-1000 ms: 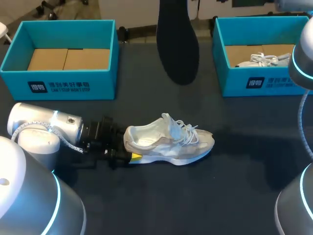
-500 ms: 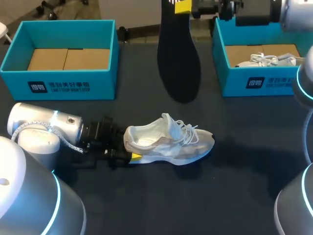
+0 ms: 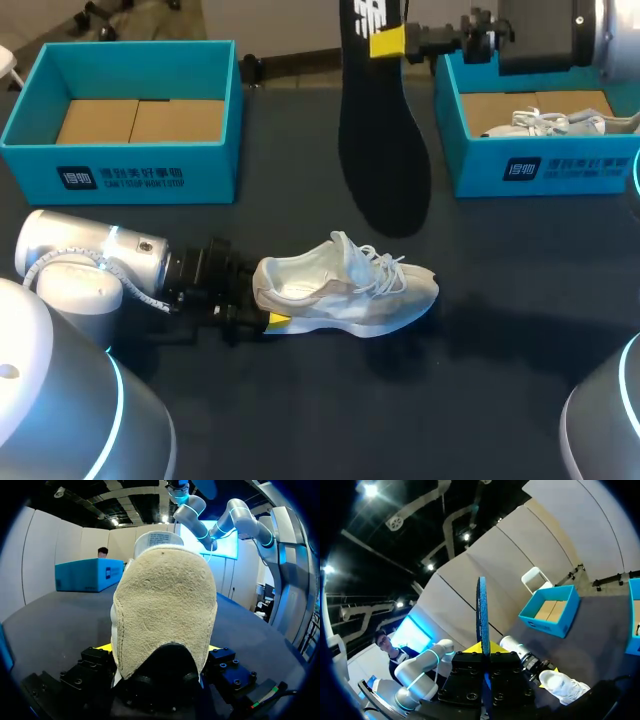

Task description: Take the shoe out of the shoebox, open the shoe tongue, remove and reinsert the insole, then place the shoe into the shoebox

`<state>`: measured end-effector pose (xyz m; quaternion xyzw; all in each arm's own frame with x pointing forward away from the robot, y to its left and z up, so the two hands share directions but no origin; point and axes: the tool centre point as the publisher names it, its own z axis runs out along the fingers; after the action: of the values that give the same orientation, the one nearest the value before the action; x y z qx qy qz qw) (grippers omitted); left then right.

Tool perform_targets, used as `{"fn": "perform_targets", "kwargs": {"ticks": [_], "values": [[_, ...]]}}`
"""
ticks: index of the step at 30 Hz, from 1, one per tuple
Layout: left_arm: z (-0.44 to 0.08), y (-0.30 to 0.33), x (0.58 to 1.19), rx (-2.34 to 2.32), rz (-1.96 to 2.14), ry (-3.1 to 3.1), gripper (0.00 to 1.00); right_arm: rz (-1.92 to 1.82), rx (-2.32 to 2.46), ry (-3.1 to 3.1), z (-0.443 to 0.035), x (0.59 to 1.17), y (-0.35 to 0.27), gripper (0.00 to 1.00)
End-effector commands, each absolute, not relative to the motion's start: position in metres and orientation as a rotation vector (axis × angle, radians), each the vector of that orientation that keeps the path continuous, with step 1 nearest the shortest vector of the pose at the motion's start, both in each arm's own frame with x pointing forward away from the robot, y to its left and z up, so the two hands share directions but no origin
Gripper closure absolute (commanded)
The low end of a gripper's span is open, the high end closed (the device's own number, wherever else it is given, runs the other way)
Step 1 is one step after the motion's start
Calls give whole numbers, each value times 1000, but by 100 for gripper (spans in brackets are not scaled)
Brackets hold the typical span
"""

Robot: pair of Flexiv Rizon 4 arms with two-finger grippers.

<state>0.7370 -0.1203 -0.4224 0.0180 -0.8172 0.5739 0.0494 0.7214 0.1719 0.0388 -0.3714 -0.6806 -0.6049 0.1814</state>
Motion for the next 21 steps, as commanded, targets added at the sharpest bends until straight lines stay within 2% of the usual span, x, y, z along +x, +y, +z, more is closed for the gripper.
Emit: {"fn": "perform_targets", "kwargs": {"ticks": [1,21], "values": [[-424,-121,737,55,1746,-2492,100,-1712,-1052,-1920,34,709,163,100],[-424,-121,737,55,1746,-2492,100,-1720,-1108,-1860,26,673,153,100]]}}
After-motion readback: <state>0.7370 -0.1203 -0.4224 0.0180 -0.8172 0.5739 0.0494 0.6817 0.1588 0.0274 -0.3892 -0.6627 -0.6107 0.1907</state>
